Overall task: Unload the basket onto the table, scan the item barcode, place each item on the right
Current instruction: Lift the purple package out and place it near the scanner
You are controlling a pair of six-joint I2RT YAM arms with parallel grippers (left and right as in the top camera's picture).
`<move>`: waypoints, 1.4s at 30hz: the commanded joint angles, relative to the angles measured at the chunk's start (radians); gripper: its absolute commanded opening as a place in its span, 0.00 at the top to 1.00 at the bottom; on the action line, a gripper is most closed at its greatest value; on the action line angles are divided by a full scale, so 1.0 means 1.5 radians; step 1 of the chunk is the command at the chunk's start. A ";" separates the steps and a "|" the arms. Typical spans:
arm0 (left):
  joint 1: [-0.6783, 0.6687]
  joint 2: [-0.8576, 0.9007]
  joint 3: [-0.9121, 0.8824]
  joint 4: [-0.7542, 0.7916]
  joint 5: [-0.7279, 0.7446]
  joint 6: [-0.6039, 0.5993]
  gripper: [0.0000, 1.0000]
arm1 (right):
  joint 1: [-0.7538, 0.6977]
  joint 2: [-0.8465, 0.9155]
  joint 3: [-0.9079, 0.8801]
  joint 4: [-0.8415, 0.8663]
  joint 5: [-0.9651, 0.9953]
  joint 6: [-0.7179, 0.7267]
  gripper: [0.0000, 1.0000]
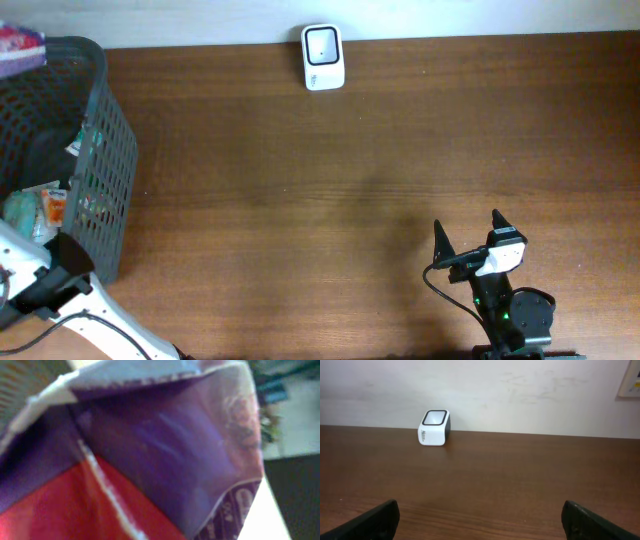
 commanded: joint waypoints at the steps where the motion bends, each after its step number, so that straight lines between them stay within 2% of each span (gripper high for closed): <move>1: -0.033 -0.052 0.011 0.005 0.121 -0.014 0.91 | -0.004 -0.004 -0.006 0.000 -0.004 -0.004 0.01; 2: -0.065 -0.052 0.011 -0.005 0.121 -0.009 0.89 | -0.004 -0.004 -0.006 0.000 -0.004 -0.004 0.01; 6: -0.223 -0.051 -0.011 -0.014 0.074 0.117 0.88 | -0.004 -0.004 -0.006 0.000 -0.004 -0.004 0.01; 7: -0.292 -0.051 -0.025 -0.014 0.028 0.137 0.88 | -0.004 -0.004 -0.006 0.000 -0.004 -0.004 0.01; 10: -0.423 -0.050 -0.067 -0.014 -0.100 0.148 0.85 | -0.004 -0.004 -0.006 0.000 -0.004 -0.004 0.01; 12: -0.553 -0.041 -0.138 0.001 -0.203 0.195 0.85 | -0.004 -0.004 -0.006 0.000 -0.004 -0.004 0.01; 13: -0.589 -0.041 -0.173 0.018 -0.223 0.195 0.84 | -0.004 -0.004 -0.006 0.000 -0.004 -0.004 0.01; 18: -0.748 -0.040 -0.446 0.230 -0.241 0.173 0.80 | -0.004 -0.004 -0.006 0.000 -0.004 -0.004 0.01; 19: -0.770 -0.040 -0.497 0.273 -0.241 0.157 0.78 | -0.004 -0.004 -0.006 0.000 -0.004 -0.004 0.01; 20: -0.793 -0.040 -0.548 0.316 -0.241 0.143 0.70 | -0.004 -0.004 -0.006 0.000 -0.004 -0.004 0.02; 21: -0.812 -0.040 -0.592 0.356 -0.241 0.143 0.71 | -0.004 -0.004 -0.006 0.000 -0.004 -0.004 0.01; 27: -0.852 -0.040 -0.782 0.535 -0.271 0.144 0.66 | -0.004 -0.004 -0.006 0.000 -0.004 -0.004 0.01; 28: -0.849 -0.040 -0.805 0.563 -0.273 0.144 0.60 | -0.004 -0.004 -0.006 0.000 -0.004 -0.004 0.01; 29: -0.846 -0.040 -0.815 0.575 -0.284 0.144 0.42 | -0.004 -0.004 -0.006 0.000 -0.004 -0.004 0.01; 31: -0.841 -0.040 -0.817 0.567 -0.304 0.146 0.20 | -0.004 -0.004 -0.006 0.000 -0.004 -0.004 0.01; 32: -0.834 -0.042 -0.815 0.554 -0.304 0.166 0.01 | -0.004 -0.004 -0.006 0.000 -0.004 -0.004 0.01; 38: -0.741 -0.112 -0.739 0.474 -0.298 0.167 0.02 | -0.004 -0.004 -0.006 0.000 -0.004 -0.004 0.01; 39: -0.727 -0.131 -0.733 0.467 -0.298 0.167 0.09 | -0.004 -0.004 -0.006 0.000 -0.004 -0.004 0.01; 40: -0.709 -0.164 -0.733 0.462 -0.298 0.167 0.27 | -0.004 -0.004 -0.006 0.000 -0.004 -0.004 0.01; 42: -0.691 -0.195 -0.733 0.443 -0.301 0.167 0.33 | -0.004 -0.004 -0.006 0.000 -0.004 -0.004 0.01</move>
